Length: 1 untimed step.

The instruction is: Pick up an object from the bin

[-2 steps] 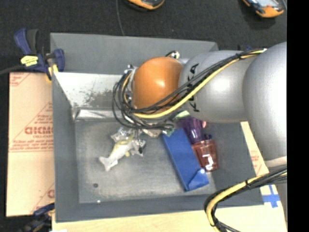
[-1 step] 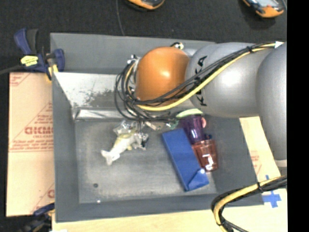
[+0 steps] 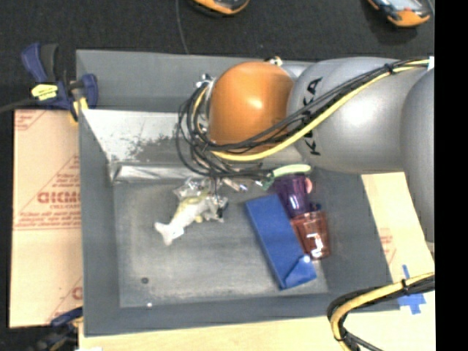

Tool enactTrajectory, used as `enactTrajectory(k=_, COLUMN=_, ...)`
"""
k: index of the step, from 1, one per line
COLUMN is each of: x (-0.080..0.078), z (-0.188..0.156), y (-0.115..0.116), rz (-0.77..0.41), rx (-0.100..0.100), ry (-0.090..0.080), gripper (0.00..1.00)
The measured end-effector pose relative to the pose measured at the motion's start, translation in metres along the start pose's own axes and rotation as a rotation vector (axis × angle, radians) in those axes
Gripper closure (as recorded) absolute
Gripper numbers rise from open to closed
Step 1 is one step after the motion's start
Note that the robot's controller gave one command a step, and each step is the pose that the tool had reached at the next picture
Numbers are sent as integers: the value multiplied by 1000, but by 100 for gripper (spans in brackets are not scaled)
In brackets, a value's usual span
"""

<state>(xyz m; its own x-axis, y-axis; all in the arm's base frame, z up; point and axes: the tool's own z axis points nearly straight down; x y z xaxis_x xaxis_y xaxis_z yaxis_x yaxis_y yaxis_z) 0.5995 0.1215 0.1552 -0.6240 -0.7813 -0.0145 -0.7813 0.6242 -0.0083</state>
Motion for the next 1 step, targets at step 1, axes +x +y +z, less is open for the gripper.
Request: enactTrajectory(k=1, x=0, z=-14, y=0, rz=1, rx=0, ry=0, gripper=100)
